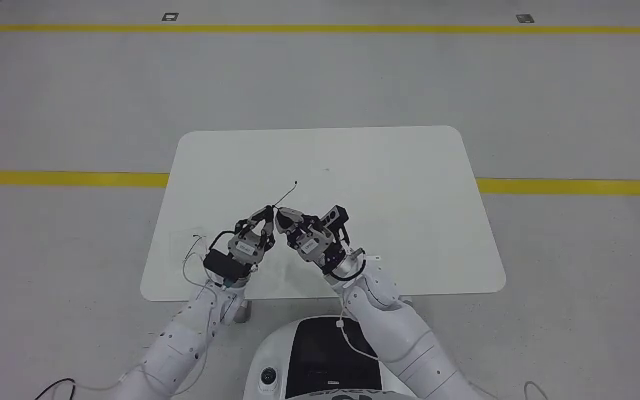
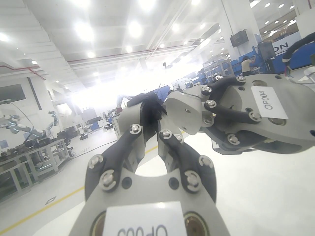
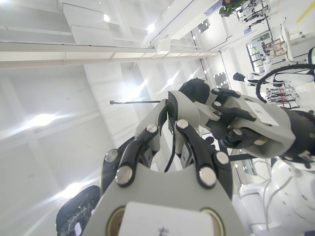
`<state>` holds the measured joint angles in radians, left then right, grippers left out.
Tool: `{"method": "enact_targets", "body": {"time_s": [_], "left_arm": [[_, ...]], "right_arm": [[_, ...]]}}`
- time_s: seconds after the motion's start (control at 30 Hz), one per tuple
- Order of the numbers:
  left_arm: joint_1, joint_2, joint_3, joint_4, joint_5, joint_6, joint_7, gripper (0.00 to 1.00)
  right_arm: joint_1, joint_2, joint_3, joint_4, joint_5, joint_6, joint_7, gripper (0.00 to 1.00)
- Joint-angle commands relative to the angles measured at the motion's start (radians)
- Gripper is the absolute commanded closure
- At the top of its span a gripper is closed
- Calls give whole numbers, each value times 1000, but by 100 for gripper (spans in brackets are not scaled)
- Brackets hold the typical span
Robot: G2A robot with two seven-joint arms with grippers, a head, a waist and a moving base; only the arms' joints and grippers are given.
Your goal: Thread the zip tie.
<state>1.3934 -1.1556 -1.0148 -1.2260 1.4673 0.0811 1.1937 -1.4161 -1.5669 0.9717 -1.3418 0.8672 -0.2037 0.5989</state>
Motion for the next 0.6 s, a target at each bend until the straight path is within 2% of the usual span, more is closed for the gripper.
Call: {"method": "enact_targets", "body": {"time_s": [0.0,0.57], "left_arm": [[1,0,-1,0,1,-2,1,100],[5,-3,-9,7,16,-19,3,100]], "right_arm": [[0,0,-1,0,1,-2,-2,100],[1,0,5,4,29,-43,-7,100]]}}
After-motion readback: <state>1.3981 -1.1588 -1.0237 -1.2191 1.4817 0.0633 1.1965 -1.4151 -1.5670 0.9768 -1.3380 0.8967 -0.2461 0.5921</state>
